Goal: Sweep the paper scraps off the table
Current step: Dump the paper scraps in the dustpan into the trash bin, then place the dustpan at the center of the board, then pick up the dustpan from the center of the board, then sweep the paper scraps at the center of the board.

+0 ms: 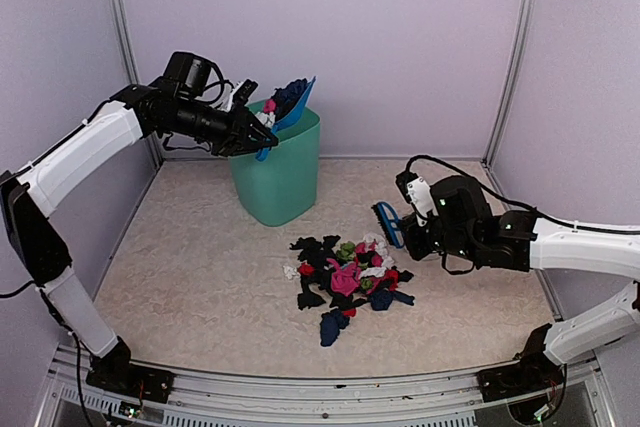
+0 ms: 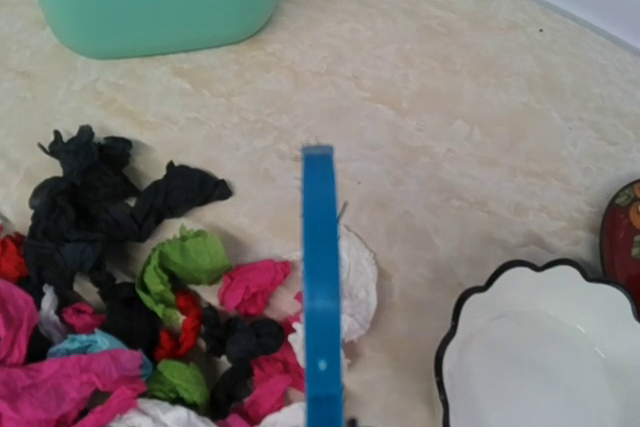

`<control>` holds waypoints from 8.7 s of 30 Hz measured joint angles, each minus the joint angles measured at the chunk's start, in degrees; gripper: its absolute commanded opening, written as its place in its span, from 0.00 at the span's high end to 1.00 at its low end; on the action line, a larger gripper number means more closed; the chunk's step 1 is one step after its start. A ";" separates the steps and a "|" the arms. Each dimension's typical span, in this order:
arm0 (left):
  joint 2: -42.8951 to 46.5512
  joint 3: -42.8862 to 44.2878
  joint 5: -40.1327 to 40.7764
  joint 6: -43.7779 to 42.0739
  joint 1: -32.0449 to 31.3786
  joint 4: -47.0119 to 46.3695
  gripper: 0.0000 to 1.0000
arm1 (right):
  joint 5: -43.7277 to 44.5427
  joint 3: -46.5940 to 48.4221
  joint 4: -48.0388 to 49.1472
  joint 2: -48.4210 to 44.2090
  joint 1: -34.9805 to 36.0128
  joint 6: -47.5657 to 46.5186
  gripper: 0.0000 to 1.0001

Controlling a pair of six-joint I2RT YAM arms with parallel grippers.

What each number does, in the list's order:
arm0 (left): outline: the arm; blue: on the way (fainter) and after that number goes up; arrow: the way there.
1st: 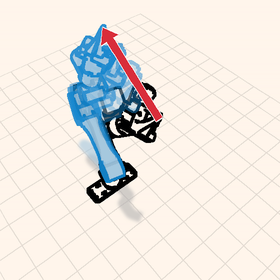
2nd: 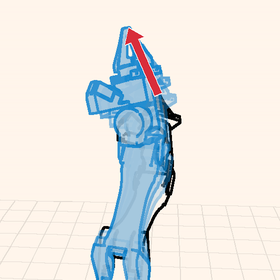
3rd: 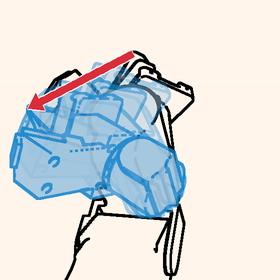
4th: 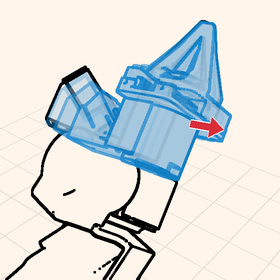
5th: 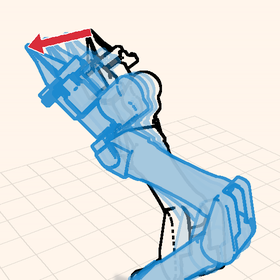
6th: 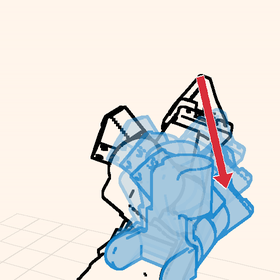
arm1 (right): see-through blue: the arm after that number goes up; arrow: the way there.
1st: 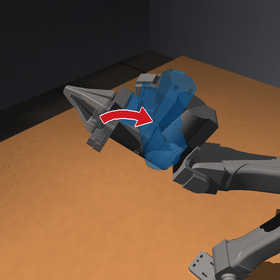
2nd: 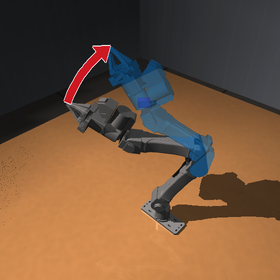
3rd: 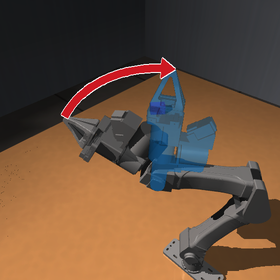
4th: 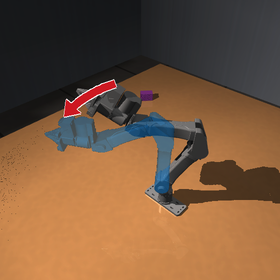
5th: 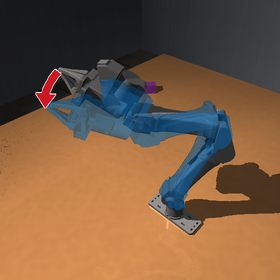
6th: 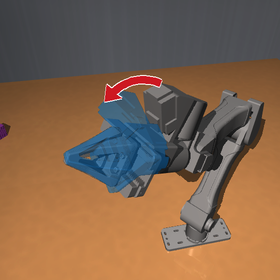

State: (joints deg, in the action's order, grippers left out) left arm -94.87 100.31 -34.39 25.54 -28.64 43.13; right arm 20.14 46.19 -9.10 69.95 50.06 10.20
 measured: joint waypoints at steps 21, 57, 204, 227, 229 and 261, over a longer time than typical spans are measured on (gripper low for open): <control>-4.46 -15.26 -29.31 55.67 12.17 -65.64 1.00 | -0.63 0.00 1.46 0.87 -0.02 0.44 1.00; 24.57 -28.92 10.67 13.81 -0.81 -12.50 1.00 | -0.33 0.07 2.10 0.74 -3.17 1.09 1.00; 32.59 -56.92 72.78 28.28 -37.35 -10.16 1.00 | -29.68 23.85 13.64 35.54 0.59 41.48 1.00; 39.65 -58.73 70.05 22.14 -37.33 -10.14 1.00 | -22.82 17.31 8.31 35.69 0.57 62.40 1.00; 39.06 -58.80 69.64 21.70 -37.31 -10.58 1.00 | -21.57 15.08 6.99 32.70 0.28 62.12 1.00; 32.00 -56.08 65.53 22.23 -36.98 -10.97 1.00 | -50.10 13.88 -2.36 24.33 6.88 16.72 1.00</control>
State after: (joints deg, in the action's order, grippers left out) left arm -62.87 44.23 31.14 47.77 -65.63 32.16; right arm -29.95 60.07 -11.46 94.28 56.95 26.92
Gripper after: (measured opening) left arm 0.167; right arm 0.046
